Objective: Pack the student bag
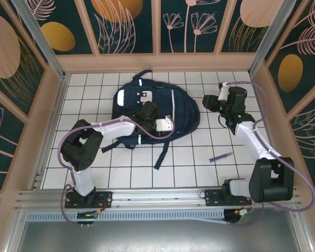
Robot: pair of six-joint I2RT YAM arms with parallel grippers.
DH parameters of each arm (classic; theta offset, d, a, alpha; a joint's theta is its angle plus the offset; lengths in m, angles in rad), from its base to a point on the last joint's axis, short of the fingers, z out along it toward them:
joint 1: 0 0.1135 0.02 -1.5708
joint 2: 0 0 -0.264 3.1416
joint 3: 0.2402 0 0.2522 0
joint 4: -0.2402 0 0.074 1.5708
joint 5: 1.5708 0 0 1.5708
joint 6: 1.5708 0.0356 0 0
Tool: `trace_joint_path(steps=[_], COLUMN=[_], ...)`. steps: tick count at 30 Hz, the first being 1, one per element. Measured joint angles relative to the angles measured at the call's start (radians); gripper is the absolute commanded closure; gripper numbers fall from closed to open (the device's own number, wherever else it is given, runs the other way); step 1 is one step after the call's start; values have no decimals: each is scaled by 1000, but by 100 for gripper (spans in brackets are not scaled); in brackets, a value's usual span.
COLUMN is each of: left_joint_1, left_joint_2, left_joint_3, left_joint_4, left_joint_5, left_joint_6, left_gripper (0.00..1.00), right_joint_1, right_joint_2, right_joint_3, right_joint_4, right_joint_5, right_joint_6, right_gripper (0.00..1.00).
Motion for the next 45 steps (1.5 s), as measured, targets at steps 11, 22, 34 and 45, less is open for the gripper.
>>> trace_joint_path(steps=[11, 22, 34, 45], left_joint_1=[60, 121, 126, 137], left_joint_2=[-191, -203, -211, -227], left_joint_3=[-61, -77, -82, -93], left_joint_4=[84, 114, 164, 137], left_joint_5=[87, 238, 293, 333], left_joint_6=[-171, -244, -273, -180], left_gripper=[100, 100, 100, 49], right_joint_1=[18, 238, 291, 286], right_joint_2=[174, 216, 231, 76], right_joint_3=[60, 61, -51, -165], right_joint_4=[-112, -258, -57, 76], right_joint_5=[-265, -328, -236, -115], right_joint_6=[-60, -518, -388, -248], right_gripper=[51, 47, 92, 100])
